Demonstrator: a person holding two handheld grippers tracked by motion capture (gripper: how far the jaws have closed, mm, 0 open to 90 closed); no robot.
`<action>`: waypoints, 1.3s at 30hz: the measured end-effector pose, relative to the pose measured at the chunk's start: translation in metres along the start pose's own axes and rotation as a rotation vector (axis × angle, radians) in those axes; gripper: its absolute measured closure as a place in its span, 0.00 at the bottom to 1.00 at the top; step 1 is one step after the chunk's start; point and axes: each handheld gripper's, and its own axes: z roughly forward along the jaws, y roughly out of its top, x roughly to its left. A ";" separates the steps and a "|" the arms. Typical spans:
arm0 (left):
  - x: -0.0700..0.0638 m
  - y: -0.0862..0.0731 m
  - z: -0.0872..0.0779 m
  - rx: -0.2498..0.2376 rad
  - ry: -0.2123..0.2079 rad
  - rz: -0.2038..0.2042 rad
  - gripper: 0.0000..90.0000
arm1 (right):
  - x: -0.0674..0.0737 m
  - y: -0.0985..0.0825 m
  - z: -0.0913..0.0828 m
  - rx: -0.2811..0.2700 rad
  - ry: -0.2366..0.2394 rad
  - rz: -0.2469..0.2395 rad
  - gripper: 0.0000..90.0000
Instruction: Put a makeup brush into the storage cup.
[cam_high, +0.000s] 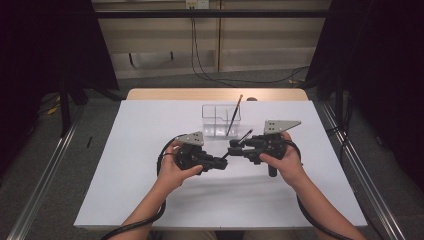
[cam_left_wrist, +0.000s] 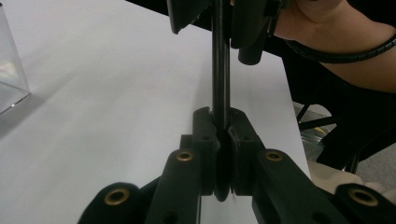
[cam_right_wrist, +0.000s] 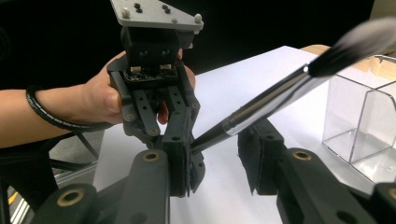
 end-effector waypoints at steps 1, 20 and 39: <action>0.000 0.000 0.000 0.003 0.001 0.004 0.93 | 0.000 0.000 0.000 -0.001 0.006 0.000 0.75; -0.002 0.001 0.005 -0.007 0.000 0.002 0.93 | -0.002 0.000 0.003 -0.034 0.045 0.066 0.86; -0.003 -0.001 0.023 -0.021 -0.017 -0.018 0.93 | 0.001 0.003 0.010 -0.059 0.067 0.112 0.93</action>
